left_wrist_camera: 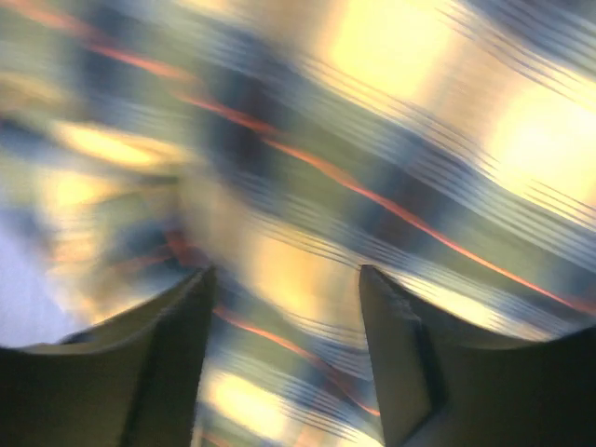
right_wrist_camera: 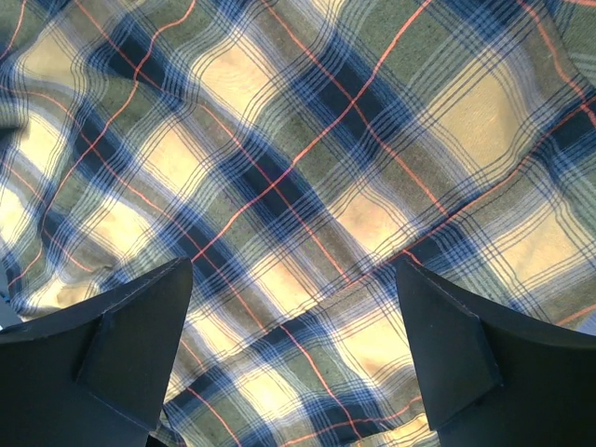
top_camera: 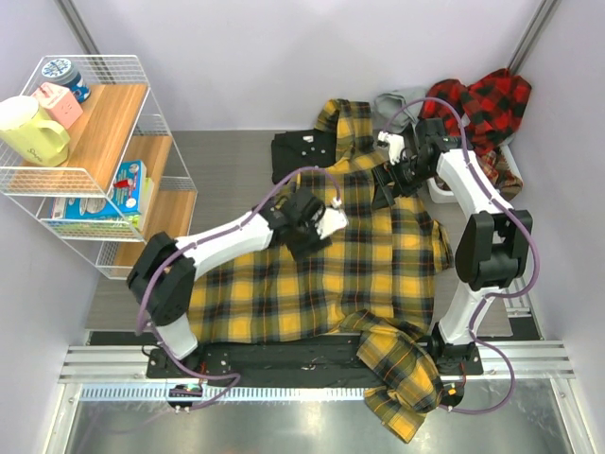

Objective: Fold and stack the long sleeve shirts
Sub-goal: Flatten the shirt out

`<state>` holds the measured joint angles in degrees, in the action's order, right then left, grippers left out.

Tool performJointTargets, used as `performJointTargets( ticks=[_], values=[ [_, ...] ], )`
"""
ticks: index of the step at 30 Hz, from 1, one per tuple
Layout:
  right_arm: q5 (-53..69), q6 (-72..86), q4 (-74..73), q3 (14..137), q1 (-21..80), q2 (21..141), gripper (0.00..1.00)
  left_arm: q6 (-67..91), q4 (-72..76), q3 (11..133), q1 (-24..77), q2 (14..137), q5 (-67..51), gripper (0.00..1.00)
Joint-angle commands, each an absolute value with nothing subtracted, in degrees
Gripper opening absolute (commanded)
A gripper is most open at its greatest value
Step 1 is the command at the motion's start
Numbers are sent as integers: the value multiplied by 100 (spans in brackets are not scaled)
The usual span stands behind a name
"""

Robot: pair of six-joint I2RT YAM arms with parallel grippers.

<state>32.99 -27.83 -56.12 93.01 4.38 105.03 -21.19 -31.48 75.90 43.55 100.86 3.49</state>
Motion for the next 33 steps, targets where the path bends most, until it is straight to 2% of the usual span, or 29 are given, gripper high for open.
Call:
performJointTargets(
  ticks=[1,4,6,10,18,24,27,28,30,31,33],
  values=[
    [3436,-2716,-5695,9431,431,10564,95,-2153,-3366,7040,4193,8942,-543,67],
    [3533,-2707,-5695,9378,431,10599,94,-1961,-3384,7179,3465,8693,-1122,72],
    [3577,-2689,-5687,9352,448,10617,93,-1802,-3471,7391,2729,8937,-1239,72],
    [3551,-2637,-5581,9220,483,10670,92,-1829,-3867,8243,1919,9772,-1853,75],
    [2884,-2900,-5476,8790,483,10679,86,-1741,-4175,9780,1811,11432,-2768,75],
    [2444,-3058,-5423,8464,308,10722,85,-1774,-4508,10063,1977,12067,-3348,71],
    [2286,-3173,-5414,8332,185,10793,85,-1960,-4895,10090,2092,12260,-3436,65],
    [2259,-3208,-5414,8271,158,10802,85,-2012,-4948,10046,2100,12278,-3463,57],
    [2154,-3295,-5388,8209,97,10819,84,-2153,-5159,10037,2100,12296,-3472,49],
    [2119,-3313,-5370,8139,79,10854,84,-2249,-5185,10020,2092,12270,-3376,39],
    [1987,-3392,-5309,8060,79,10872,84,-2294,-5046,9871,2066,12042,-3209,23]
  ],
)
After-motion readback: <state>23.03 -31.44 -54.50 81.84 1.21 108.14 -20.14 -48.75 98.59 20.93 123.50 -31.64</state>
